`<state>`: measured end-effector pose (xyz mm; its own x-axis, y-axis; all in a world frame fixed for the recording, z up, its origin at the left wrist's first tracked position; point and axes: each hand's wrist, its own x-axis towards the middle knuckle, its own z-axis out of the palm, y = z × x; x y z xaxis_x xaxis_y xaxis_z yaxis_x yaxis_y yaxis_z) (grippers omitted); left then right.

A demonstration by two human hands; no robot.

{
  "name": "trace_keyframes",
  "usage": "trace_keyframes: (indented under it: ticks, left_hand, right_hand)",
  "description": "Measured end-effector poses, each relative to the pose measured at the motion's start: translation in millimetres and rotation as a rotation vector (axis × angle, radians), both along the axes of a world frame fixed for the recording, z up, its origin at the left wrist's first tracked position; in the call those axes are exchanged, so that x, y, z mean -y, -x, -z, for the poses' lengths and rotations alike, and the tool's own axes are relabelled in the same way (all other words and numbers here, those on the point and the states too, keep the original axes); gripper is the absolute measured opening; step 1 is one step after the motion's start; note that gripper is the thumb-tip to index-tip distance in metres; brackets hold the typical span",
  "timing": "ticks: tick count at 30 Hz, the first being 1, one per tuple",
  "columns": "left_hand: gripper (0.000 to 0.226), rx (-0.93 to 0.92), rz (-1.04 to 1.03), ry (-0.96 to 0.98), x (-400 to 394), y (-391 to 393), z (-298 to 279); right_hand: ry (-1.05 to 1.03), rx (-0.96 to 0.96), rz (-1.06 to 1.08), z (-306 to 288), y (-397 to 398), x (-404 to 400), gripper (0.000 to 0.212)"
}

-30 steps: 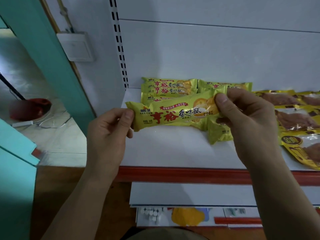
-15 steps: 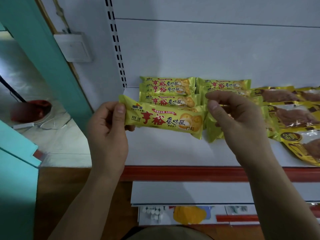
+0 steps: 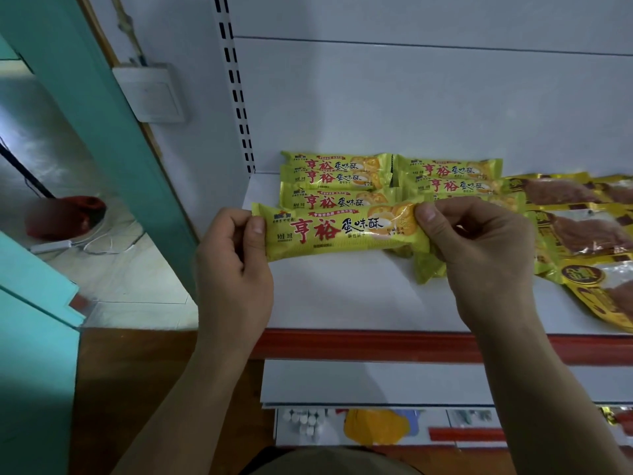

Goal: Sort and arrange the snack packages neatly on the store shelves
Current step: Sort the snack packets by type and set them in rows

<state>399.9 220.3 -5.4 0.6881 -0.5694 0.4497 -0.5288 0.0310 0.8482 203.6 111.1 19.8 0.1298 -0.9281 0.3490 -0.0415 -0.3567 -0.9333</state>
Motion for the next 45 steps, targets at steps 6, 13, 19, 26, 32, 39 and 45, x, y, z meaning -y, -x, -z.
trace_keyframes:
  ticks: [6,13,19,26,32,39,45]
  left_hand:
    - [0.017,0.007,0.109,-0.064,-1.3,-13.9,5.0]
    - [0.021,0.144,0.108,-0.222,-5.9,-19.1,7.5]
    - [0.023,0.221,0.058,-0.317,-5.4,-19.2,12.9]
    - [0.023,0.283,0.037,-0.389,-1.0,-18.9,13.0]
    - [0.023,0.282,0.019,-0.423,4.0,-19.5,11.0]
    - [0.024,0.282,0.02,-0.421,5.9,-22.5,14.1]
    - [0.024,0.255,0.017,-0.423,3.6,-22.2,15.9]
  right_hand:
    - [-0.067,-0.026,-0.072,7.9,7.5,6.0,0.005]
    - [-0.022,-0.234,-0.094,5.6,19.7,9.0,0.015]
    - [0.165,-0.5,0.119,15.3,13.5,4.2,0.016]
    - [0.39,-0.718,0.243,26.0,15.4,4.5,0.007]
    - [0.4,-0.84,0.282,31.9,13.0,14.0,0.01]
    - [0.36,-0.897,0.316,34.4,9.1,11.7,0.009]
    - [0.382,-0.784,0.312,37.8,11.3,16.7,0.015]
